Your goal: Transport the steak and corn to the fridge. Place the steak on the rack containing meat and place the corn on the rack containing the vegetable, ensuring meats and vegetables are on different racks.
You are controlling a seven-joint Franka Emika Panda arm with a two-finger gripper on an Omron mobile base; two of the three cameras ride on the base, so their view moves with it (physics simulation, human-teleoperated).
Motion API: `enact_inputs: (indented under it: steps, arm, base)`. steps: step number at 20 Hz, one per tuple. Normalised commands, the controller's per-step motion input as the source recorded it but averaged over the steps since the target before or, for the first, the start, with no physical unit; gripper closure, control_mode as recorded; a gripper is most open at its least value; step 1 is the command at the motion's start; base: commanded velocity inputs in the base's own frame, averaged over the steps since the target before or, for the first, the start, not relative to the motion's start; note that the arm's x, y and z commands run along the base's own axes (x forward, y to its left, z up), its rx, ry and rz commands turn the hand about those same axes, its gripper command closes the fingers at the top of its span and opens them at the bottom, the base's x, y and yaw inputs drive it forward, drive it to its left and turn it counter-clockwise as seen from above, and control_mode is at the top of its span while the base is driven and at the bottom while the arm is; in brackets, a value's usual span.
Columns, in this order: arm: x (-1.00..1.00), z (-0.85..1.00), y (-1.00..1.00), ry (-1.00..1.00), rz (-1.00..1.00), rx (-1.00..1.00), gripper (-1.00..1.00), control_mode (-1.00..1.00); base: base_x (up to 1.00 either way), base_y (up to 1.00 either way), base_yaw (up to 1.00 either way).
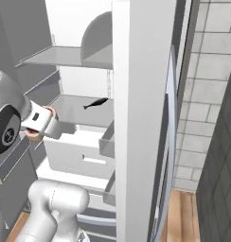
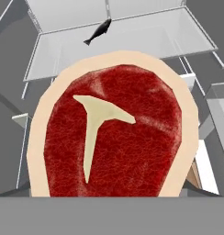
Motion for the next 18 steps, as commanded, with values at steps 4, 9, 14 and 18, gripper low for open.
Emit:
enact_inputs:
  steps: [4, 9, 14, 18]
  arm:
    - [0.0, 0.0, 0.0, 0.0, 0.0, 0.0, 1.0, 1.0]
    - [0.0, 0.0, 0.0, 0.0, 0.0, 0.0, 1.0, 1.0]
    - [0.27, -0.09, -0.08, 0.0, 0.02, 0.0, 1.0, -1.0]
    - [0.81, -0.41, -0.18, -0.03, 0.05, 0.0, 1.0, -1.0]
  base:
    - [0.99, 0.01, 0.0]
    - [0.83, -0.12, 0.0]
    - [0.46, -0.08, 0.01]
    - [0.0, 0.0, 0.0]
